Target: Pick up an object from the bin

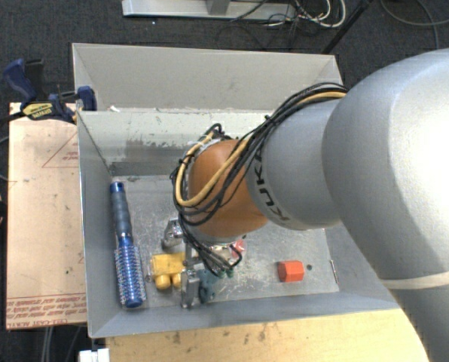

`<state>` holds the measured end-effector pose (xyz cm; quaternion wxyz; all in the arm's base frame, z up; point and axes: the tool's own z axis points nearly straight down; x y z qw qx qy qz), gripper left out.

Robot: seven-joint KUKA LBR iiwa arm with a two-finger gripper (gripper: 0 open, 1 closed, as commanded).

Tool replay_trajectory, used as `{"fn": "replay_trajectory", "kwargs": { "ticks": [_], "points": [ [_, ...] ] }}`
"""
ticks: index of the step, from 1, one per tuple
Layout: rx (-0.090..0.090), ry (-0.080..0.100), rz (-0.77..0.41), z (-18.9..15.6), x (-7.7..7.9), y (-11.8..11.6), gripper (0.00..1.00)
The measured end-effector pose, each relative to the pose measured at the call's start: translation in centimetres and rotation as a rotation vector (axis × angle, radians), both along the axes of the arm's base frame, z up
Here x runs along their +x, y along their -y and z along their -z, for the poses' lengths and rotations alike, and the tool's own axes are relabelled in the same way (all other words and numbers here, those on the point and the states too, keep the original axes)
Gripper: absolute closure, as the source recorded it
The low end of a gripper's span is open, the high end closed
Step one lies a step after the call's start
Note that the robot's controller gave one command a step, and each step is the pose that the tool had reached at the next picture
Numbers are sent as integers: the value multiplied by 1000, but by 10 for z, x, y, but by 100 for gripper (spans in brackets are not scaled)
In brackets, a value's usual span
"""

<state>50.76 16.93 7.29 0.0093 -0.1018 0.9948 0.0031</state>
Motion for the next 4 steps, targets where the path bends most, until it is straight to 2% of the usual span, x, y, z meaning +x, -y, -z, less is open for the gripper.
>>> {"fn": "replay_trajectory", "kwargs": {
  "ticks": [1,2,3,4],
  "points": [
    [-4,-11,2,-2,2,-1,0],
    [0,-1,3,-4,5,-2,100],
    [-5,-14,5,-28,6,-2,100],
    [-4,-8,5,-116,8,-3,100]
  ]
}}
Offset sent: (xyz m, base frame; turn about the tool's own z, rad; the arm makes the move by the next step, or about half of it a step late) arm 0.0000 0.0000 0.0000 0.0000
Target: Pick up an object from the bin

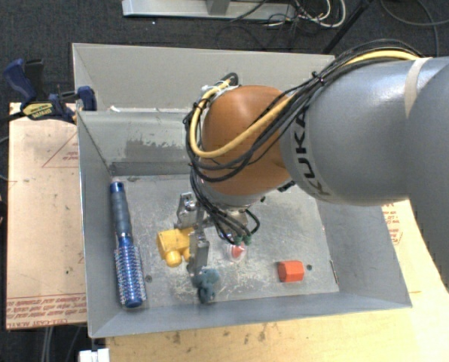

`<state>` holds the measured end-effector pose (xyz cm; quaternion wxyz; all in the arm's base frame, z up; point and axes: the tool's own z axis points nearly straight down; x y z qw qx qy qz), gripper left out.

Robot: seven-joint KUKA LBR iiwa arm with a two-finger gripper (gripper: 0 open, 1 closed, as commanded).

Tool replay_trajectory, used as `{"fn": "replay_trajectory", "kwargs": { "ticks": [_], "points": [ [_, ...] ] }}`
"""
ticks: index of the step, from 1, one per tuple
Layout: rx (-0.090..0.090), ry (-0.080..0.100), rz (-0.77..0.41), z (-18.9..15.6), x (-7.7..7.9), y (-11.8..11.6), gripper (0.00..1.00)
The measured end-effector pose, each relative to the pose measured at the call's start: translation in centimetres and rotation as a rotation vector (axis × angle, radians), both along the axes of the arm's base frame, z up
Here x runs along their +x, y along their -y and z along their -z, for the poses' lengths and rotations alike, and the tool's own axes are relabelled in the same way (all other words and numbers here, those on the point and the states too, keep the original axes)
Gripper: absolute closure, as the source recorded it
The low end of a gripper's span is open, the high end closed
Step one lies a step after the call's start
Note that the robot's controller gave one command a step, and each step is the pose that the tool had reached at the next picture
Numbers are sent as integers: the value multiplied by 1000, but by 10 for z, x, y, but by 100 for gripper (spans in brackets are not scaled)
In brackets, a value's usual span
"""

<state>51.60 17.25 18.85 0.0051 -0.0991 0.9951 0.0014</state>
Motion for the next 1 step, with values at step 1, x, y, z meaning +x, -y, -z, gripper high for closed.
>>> {"fn": "replay_trajectory", "kwargs": {
  "ticks": [1],
  "points": [
    [-2,-7,1,-6,1,0,100]
  ]
}}
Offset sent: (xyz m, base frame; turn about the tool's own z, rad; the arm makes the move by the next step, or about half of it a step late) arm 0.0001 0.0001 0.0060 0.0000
